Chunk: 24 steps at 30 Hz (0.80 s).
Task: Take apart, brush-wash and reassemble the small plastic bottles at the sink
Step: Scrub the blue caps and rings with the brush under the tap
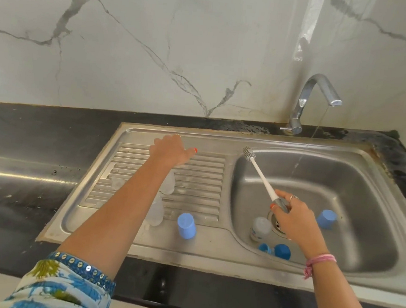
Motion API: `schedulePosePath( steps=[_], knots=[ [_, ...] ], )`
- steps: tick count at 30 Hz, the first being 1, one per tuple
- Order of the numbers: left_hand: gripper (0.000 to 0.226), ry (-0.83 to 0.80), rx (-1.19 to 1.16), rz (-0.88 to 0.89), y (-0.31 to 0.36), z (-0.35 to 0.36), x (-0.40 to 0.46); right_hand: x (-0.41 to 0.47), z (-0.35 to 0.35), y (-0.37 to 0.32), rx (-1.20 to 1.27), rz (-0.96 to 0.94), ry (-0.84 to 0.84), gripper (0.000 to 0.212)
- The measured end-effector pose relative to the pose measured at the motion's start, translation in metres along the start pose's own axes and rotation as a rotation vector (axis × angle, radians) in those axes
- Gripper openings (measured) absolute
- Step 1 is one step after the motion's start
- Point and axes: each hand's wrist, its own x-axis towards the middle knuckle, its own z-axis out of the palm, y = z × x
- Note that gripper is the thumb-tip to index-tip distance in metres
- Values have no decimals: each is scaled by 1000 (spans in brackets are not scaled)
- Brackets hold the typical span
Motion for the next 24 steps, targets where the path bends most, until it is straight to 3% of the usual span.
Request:
schedulePosePath(
  steps=[6,10,18,21,24],
  knots=[
    [58,22,-65,119,68,14,-19,2,-54,36,-3,38,-5,37],
    [38,-122,-292,319,130,55,-43,10,-90,73,-66,65,-63,38],
    [32,-537,7,491,227,201,-98,15,-138,139,-59,100,-156,35],
    [40,-579,94,462,235,231,-101,21,-152,154,-59,125,-138,32],
    [37,-582,36,412,243,242,-96,31,-164,166,-56,128,-126,37]
  ],
)
